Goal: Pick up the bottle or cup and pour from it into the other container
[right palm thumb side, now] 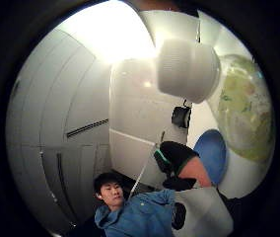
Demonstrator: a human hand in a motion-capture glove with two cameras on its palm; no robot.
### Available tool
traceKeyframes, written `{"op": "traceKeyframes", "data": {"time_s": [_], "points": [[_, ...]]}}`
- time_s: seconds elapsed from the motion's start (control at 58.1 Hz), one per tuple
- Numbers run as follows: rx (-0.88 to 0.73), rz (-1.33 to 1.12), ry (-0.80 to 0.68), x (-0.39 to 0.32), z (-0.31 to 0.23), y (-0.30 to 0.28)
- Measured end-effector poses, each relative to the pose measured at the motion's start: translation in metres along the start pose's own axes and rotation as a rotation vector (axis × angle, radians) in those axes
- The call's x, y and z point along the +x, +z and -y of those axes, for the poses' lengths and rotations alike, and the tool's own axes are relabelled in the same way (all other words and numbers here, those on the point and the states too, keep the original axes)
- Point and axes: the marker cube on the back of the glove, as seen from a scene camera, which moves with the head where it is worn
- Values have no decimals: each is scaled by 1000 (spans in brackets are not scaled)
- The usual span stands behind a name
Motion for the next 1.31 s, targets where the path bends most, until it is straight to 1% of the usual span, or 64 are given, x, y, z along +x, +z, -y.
{"op": "traceKeyframes", "data": {"time_s": [0.224, 0.43, 0.585, 0.706, 0.912, 1.101, 1.17, 1.222, 1.256, 1.308], "points": [[171, -39, -53, 5, 12, 11], [168, -78, -72, -4, 17, 27], [38, -202, -90, -25, 14, 47], [-102, -391, -143, -55, 11, 60], [-334, -843, -194, -100, 10, 89], [-529, -1313, -268, -120, 12, 111], [-571, -1475, -297, -124, 9, 122], [-567, -1622, -314, -125, 12, 126], [-590, -1684, -340, -126, 10, 132], [-690, -1745, -425, -128, 1, 145]]}}
